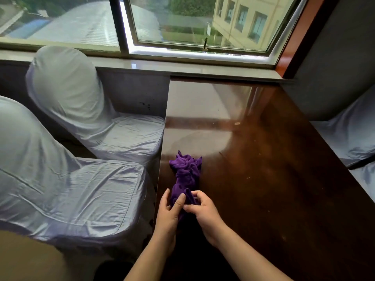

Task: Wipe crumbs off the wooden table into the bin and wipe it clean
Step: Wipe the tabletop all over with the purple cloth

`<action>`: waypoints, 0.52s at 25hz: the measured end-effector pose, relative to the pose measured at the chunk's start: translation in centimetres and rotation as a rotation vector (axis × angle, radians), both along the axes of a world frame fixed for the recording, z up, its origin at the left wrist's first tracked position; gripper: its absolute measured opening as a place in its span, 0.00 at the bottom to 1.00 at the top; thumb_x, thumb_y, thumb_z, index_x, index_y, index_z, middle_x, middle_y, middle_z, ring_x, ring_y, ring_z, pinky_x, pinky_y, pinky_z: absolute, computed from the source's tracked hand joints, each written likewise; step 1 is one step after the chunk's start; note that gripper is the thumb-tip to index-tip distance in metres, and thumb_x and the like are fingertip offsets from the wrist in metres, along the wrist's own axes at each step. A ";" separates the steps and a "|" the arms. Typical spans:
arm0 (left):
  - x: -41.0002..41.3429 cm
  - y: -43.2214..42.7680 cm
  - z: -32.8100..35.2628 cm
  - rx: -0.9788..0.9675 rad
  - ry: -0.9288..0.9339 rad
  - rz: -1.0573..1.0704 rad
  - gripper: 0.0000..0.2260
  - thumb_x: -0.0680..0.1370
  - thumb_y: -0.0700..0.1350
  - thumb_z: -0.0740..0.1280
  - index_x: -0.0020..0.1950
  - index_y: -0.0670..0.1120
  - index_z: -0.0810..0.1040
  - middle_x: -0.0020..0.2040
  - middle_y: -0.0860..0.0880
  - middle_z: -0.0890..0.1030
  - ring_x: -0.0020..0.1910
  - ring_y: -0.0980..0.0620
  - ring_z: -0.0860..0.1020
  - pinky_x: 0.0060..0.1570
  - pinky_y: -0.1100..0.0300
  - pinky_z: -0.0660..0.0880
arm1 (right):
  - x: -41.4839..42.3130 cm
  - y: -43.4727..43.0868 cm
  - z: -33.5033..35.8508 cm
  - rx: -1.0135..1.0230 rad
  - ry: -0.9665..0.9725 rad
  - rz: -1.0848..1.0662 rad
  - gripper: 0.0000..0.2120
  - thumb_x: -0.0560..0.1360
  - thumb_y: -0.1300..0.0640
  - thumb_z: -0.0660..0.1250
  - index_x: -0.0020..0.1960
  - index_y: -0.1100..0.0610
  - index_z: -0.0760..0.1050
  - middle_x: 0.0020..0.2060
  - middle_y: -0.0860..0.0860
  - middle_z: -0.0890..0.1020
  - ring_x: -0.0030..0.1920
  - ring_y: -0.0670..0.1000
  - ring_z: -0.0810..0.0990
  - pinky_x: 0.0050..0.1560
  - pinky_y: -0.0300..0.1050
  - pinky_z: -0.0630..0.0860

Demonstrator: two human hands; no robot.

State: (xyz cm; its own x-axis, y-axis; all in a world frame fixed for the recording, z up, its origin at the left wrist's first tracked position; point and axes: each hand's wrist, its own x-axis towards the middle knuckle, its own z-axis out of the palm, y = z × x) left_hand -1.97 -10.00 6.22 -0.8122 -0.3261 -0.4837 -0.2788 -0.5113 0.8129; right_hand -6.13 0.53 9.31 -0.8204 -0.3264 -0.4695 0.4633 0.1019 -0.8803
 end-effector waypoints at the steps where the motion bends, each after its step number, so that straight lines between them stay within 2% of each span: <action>1: -0.7 -0.2 -0.2 -0.101 -0.014 -0.005 0.27 0.68 0.46 0.76 0.64 0.54 0.72 0.59 0.42 0.80 0.56 0.45 0.81 0.59 0.46 0.77 | -0.7 -0.1 -0.2 0.070 0.023 0.037 0.13 0.71 0.67 0.68 0.52 0.54 0.80 0.49 0.55 0.85 0.49 0.53 0.85 0.55 0.53 0.81; 2: -1.1 -0.4 -0.4 -0.179 -0.031 -0.022 0.23 0.70 0.43 0.75 0.63 0.55 0.74 0.58 0.42 0.81 0.56 0.46 0.81 0.60 0.46 0.76 | -1.5 -0.1 -0.3 0.145 0.064 0.042 0.12 0.71 0.66 0.69 0.50 0.53 0.80 0.47 0.54 0.85 0.48 0.53 0.85 0.55 0.53 0.81; 4: -1.5 -1.1 -1.0 -0.294 -0.039 -0.099 0.22 0.73 0.42 0.73 0.64 0.57 0.74 0.56 0.47 0.81 0.52 0.51 0.82 0.53 0.48 0.79 | -3.5 0.2 -0.6 0.313 0.191 -0.025 0.09 0.69 0.64 0.69 0.47 0.53 0.80 0.43 0.52 0.85 0.45 0.53 0.84 0.53 0.56 0.81; 5: -1.5 -1.6 -1.1 -0.444 -0.041 -0.128 0.22 0.73 0.43 0.72 0.65 0.56 0.74 0.55 0.49 0.81 0.50 0.53 0.81 0.51 0.50 0.79 | -4.6 0.5 -0.7 0.397 0.261 -0.087 0.09 0.68 0.64 0.68 0.46 0.53 0.79 0.42 0.51 0.85 0.44 0.54 0.84 0.51 0.55 0.80; 7: -1.5 -2.6 -2.0 -0.955 -0.040 -0.205 0.22 0.74 0.47 0.70 0.68 0.53 0.73 0.60 0.50 0.79 0.58 0.51 0.77 0.58 0.51 0.73 | -7.1 1.4 -1.0 0.565 0.400 -0.220 0.10 0.68 0.65 0.67 0.45 0.52 0.79 0.44 0.51 0.83 0.46 0.55 0.82 0.49 0.48 0.78; 8: -1.4 -3.0 -2.7 -1.194 -0.048 -0.267 0.22 0.75 0.49 0.68 0.69 0.53 0.72 0.65 0.49 0.76 0.65 0.49 0.72 0.65 0.50 0.67 | -8.3 1.7 -1.1 0.623 0.455 -0.276 0.12 0.68 0.65 0.66 0.47 0.52 0.79 0.45 0.52 0.82 0.47 0.56 0.81 0.49 0.44 0.75; 9: -1.4 -3.1 -3.3 -1.347 -0.086 -0.350 0.22 0.77 0.53 0.65 0.71 0.54 0.69 0.70 0.48 0.71 0.72 0.47 0.65 0.71 0.50 0.58 | -9.6 1.9 -1.2 0.655 0.496 -0.324 0.12 0.68 0.66 0.66 0.49 0.53 0.79 0.47 0.54 0.81 0.49 0.58 0.80 0.50 0.43 0.73; 10: -1.4 -2.9 -3.8 -1.436 -0.126 -0.418 0.24 0.78 0.55 0.61 0.74 0.54 0.66 0.75 0.47 0.65 0.76 0.46 0.57 0.74 0.50 0.48 | -11.0 2.0 -1.3 0.672 0.523 -0.351 0.13 0.69 0.66 0.66 0.51 0.54 0.79 0.50 0.56 0.80 0.51 0.59 0.79 0.51 0.44 0.72; 11: -1.3 -2.6 -4.1 -1.507 -0.147 -0.466 0.25 0.79 0.56 0.58 0.75 0.52 0.64 0.77 0.46 0.61 0.78 0.46 0.53 0.75 0.50 0.43 | -12.4 1.8 -1.6 0.690 0.541 -0.335 0.13 0.71 0.64 0.67 0.55 0.55 0.79 0.53 0.57 0.80 0.53 0.60 0.79 0.54 0.45 0.72; 13: -1.3 -2.3 -4.6 -1.597 -0.154 -0.512 0.27 0.76 0.57 0.57 0.73 0.46 0.69 0.75 0.41 0.66 0.76 0.40 0.58 0.74 0.46 0.48 | -14.4 1.1 -2.2 0.781 0.552 -0.150 0.17 0.74 0.58 0.68 0.63 0.55 0.75 0.61 0.57 0.77 0.59 0.61 0.76 0.61 0.48 0.71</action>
State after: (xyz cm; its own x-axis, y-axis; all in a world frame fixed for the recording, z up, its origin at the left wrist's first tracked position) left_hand -3.25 -12.27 1.61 -0.9625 -0.2695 -0.0321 -0.2639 0.9015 0.3429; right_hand -20.53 1.66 7.16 -0.9981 0.0403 -0.0462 0.0610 0.7243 -0.6868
